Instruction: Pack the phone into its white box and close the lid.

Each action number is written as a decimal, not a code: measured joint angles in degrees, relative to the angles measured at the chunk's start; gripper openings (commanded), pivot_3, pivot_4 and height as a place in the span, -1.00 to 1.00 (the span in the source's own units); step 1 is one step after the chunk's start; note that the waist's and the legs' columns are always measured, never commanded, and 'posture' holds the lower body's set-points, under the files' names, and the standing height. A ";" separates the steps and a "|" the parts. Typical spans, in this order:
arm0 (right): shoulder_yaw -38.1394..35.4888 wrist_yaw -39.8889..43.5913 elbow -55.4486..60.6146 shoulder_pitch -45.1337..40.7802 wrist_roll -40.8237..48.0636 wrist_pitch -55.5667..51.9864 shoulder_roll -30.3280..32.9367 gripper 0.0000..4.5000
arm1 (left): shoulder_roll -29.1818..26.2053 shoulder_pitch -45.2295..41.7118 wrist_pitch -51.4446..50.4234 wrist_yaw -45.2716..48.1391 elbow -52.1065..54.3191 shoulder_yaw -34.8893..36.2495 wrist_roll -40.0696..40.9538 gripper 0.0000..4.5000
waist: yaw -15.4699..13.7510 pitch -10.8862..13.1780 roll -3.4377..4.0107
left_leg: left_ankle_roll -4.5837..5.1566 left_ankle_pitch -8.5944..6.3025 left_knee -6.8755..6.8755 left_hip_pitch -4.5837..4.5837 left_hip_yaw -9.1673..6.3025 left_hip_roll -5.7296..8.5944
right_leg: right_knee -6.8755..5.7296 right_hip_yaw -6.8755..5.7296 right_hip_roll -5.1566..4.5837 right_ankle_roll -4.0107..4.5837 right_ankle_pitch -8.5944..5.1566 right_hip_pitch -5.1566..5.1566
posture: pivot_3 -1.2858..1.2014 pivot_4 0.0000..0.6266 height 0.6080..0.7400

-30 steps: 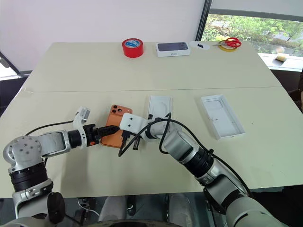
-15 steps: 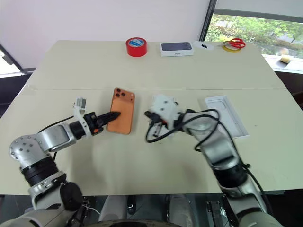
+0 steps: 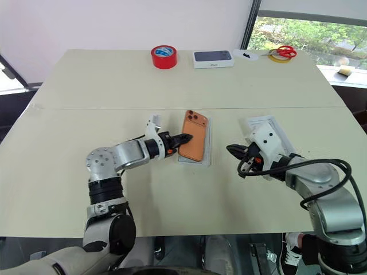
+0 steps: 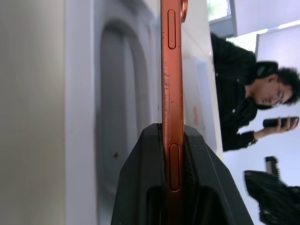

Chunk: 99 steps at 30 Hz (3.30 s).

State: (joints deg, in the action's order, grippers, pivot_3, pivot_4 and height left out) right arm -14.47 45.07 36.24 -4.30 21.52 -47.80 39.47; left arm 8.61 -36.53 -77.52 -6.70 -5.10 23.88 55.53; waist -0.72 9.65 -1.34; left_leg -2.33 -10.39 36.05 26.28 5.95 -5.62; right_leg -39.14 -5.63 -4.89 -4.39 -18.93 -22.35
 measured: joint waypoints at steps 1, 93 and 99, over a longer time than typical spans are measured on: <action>-0.37 -0.42 0.28 1.17 -0.02 0.63 0.15 -1.00 | 0.05 -0.31 0.76 0.23 -0.93 -0.43 -0.41 -0.99 | -0.05 0.00 0.00 | 0.00 0.00 0.00 0.00 0.00 0.00 | 0.00 0.00 0.00 0.00 0.00 0.01 | 0.03 -0.52 0.85; -5.06 0.27 -5.54 7.99 -8.68 1.55 12.47 0.47 | -21.63 -4.35 13.29 45.49 7.66 -42.19 -31.36 -1.00 | -1.10 -0.07 0.16 | 0.01 0.00 0.12 -0.02 0.00 -0.07 | -0.02 0.03 0.09 0.00 0.00 0.07 | 0.03 -0.52 0.85; -1.41 -4.12 -15.70 -9.41 -6.14 -11.77 11.98 0.47 | -27.85 -0.56 27.46 52.24 11.15 -41.23 -32.44 -1.00 | -1.03 -0.08 0.19 | -0.03 0.03 0.12 -0.04 0.03 -0.10 | -0.04 0.03 0.10 0.02 0.00 0.04 | 0.03 -0.52 0.85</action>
State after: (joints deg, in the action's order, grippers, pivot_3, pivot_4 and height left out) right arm -15.87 40.95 20.54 -13.71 15.38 -59.56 51.44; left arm -19.23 -37.09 -50.06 45.53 6.04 -17.35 23.10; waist -1.75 9.58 -1.15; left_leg -2.36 -10.37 36.17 26.25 5.97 -5.72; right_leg -39.18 -5.60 -4.79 -4.37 -18.93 -22.31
